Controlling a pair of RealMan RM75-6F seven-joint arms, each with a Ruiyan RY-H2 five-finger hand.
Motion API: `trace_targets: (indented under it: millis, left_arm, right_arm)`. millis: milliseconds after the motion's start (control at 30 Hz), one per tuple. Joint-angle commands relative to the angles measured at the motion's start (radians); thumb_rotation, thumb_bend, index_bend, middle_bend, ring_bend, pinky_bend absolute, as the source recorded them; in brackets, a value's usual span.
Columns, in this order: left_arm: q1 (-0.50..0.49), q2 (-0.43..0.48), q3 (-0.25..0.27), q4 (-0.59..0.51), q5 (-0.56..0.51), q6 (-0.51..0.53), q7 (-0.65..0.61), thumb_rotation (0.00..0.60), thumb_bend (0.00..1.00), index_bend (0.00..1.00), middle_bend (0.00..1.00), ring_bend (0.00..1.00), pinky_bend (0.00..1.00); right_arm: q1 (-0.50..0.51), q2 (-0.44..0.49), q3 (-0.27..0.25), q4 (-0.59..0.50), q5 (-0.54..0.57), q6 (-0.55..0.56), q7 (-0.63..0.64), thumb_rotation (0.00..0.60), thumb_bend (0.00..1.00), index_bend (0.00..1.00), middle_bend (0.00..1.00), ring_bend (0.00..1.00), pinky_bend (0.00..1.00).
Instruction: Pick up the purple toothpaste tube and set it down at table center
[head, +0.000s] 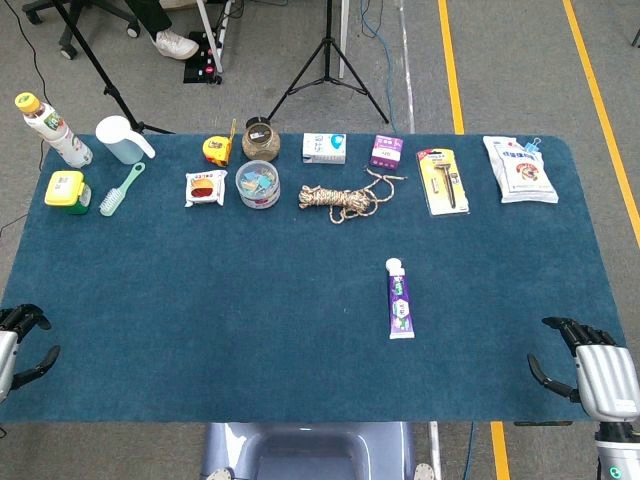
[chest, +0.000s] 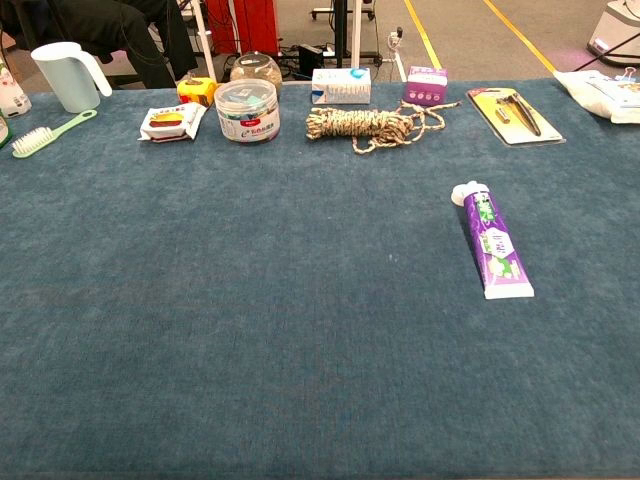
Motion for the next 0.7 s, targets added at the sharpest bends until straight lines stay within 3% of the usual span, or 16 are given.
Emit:
trace_targets:
  millis: [33, 300, 500, 700]
  left_arm:
    - [-0.001, 0.004, -0.001, -0.009, 0.004, 0.001, 0.004, 0.534, 0.27, 0.45, 0.36, 0.33, 0.39]
    - [-0.026, 0.015, -0.014, -0.052, 0.003, -0.028, 0.038, 0.536, 0.27, 0.45, 0.36, 0.33, 0.39]
    - [-0.053, 0.012, -0.032, -0.065, -0.008, -0.057, 0.063, 0.536, 0.27, 0.45, 0.36, 0.33, 0.39]
    - [-0.079, 0.004, -0.049, -0.069, -0.030, -0.086, 0.080, 0.536, 0.27, 0.45, 0.35, 0.32, 0.39]
  right_arm:
    - [0.010, -0.002, 0.005, 0.004, 0.005, -0.015, 0.006, 0.246, 0.43, 0.28, 0.36, 0.41, 0.39]
    - [0.083, -0.008, 0.040, 0.012, 0.014, -0.098, 0.021, 0.245, 0.43, 0.28, 0.36, 0.41, 0.39]
    - [0.160, -0.032, 0.095, 0.009, 0.032, -0.158, 0.033, 0.236, 0.43, 0.27, 0.36, 0.41, 0.39]
    - [0.246, -0.078, 0.155, 0.004, 0.071, -0.227, 0.009, 0.234, 0.35, 0.21, 0.31, 0.40, 0.39]
